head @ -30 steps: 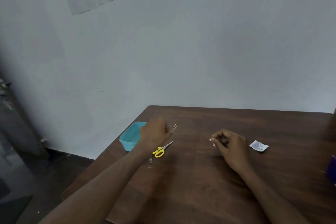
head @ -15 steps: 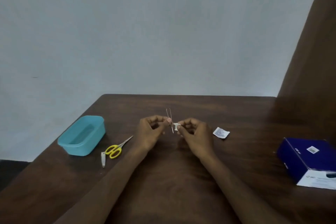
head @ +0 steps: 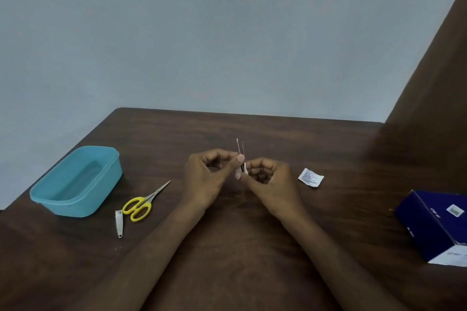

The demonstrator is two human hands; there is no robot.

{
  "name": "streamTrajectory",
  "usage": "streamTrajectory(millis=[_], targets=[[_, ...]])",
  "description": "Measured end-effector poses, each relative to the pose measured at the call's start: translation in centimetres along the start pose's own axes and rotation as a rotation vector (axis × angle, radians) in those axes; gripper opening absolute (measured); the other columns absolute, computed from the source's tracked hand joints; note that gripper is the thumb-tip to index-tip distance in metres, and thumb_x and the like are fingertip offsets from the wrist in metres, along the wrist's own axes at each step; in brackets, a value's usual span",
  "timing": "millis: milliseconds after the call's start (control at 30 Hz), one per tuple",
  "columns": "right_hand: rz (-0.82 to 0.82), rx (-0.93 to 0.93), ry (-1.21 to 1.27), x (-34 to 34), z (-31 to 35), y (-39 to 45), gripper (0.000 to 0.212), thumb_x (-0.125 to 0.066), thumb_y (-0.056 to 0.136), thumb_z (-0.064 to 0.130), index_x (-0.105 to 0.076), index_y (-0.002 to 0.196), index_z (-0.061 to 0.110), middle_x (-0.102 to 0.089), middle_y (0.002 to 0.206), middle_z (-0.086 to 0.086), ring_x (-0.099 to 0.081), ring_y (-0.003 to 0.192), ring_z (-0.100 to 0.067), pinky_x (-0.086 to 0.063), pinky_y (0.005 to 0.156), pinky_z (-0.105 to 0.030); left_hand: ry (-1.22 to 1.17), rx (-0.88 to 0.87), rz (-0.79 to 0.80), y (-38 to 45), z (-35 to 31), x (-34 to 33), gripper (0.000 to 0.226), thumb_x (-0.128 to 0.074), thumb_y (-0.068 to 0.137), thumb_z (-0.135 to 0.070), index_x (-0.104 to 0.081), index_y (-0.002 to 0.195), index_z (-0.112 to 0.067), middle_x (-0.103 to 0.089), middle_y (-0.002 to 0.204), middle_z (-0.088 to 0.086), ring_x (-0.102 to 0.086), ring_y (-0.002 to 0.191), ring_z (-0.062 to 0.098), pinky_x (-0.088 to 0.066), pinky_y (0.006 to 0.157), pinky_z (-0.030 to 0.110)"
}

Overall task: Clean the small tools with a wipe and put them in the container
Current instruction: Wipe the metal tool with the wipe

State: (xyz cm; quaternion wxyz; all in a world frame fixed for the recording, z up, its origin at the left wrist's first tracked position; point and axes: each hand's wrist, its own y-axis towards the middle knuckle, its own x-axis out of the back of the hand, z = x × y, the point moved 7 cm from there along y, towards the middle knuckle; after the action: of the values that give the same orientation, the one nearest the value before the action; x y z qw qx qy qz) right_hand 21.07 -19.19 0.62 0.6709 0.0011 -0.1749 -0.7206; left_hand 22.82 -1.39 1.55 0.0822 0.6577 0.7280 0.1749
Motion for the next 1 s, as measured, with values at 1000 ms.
streamTrajectory(millis=[1000], targets=[[-0.121,0.021,-0.14,1.3,0.6,-0.6,0.013,-0.092,0.08,0.028,-0.08,0.078,0.024,-0.078,0.071,0.01,-0.07,0.061,-0.001,-0.049,0.058,-0.018,0.06,0.005,0.089,-0.3,0.0,-0.4,0.01,-0.086,0.092,-0.031,-0.085,0.083,-0.026,-0.08,0.075,-0.004,-0.062,0.072,0.015,-0.055,0.072,0.037]])
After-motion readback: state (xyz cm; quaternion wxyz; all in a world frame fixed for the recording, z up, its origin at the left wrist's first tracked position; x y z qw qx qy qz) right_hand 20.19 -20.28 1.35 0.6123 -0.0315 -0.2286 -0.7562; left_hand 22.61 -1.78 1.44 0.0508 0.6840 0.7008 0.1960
